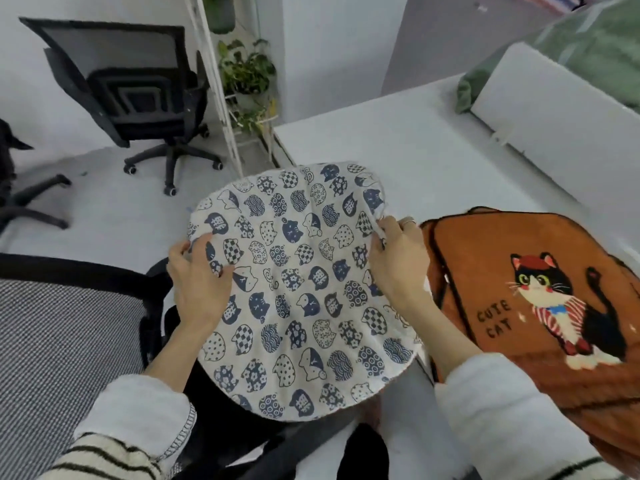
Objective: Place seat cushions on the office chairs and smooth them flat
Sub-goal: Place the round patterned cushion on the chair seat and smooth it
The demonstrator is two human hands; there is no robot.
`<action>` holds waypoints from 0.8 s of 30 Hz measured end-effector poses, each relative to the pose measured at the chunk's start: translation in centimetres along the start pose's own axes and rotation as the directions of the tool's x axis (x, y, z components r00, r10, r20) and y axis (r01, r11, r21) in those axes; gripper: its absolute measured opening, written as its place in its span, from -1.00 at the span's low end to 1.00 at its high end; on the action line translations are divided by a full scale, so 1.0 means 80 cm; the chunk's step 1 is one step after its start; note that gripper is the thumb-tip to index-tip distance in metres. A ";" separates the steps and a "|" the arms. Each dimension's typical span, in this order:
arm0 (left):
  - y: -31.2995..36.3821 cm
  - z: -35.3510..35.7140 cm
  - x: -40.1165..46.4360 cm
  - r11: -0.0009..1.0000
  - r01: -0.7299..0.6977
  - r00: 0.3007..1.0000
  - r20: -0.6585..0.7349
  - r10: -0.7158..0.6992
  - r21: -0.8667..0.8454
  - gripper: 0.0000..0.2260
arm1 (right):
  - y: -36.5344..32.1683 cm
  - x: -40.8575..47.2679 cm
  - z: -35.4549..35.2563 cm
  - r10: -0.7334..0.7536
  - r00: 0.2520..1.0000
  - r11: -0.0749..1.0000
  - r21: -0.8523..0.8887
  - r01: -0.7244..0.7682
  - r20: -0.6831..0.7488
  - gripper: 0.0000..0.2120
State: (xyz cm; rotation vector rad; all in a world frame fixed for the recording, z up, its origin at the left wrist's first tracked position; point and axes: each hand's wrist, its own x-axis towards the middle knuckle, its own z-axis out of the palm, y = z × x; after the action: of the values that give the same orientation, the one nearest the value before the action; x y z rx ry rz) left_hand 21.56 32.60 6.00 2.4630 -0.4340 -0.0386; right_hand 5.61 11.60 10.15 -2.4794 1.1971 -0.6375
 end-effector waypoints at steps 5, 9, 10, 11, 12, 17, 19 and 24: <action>-0.092 0.023 -0.012 0.984 0.117 0.989 0.071 -0.127 0.131 -0.47 | -0.032 -0.051 0.104 0.036 0.978 0.999 -0.017 -0.033 0.208 -0.79; -0.146 0.061 -0.015 0.964 0.153 0.972 0.142 -0.186 0.218 -0.49 | -0.012 -0.078 0.175 0.131 0.938 0.991 -0.048 -0.122 0.321 -0.80; -0.161 0.074 -0.016 0.957 0.166 0.964 0.167 -0.209 0.240 -0.49 | -0.004 -0.082 0.192 0.159 0.924 0.987 -0.058 -0.148 0.347 -0.80; -0.171 0.083 -0.017 0.953 0.172 0.957 0.188 -0.222 0.249 -0.50 | 0.003 -0.084 0.205 0.178 0.914 0.984 -0.059 -0.168 0.364 -0.81; -0.183 0.093 -0.017 0.950 0.175 0.952 0.201 -0.230 0.258 -0.51 | 0.010 -0.086 0.219 0.184 0.909 0.983 -0.057 -0.176 0.374 -0.82; -0.230 0.141 0.018 0.936 0.151 0.948 0.221 -0.228 0.318 -0.54 | 0.034 -0.084 0.295 0.243 0.888 0.969 -0.052 -0.243 0.390 -0.81; -0.251 0.161 0.032 0.928 0.150 0.943 0.231 -0.237 0.340 -0.54 | 0.042 -0.090 0.325 0.329 0.854 0.940 -0.052 -0.338 0.403 -0.81; -0.308 0.202 0.032 0.864 0.190 0.897 0.276 -0.346 0.466 -0.52 | 0.080 -0.136 0.376 0.551 0.658 0.819 -0.178 -0.546 0.514 -0.80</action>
State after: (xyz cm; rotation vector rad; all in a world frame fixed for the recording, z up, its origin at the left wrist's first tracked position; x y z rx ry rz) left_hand 29.22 40.75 -21.35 2.9513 -0.2523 -0.5701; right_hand 10.97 18.97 -21.19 -1.9052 1.5681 0.2401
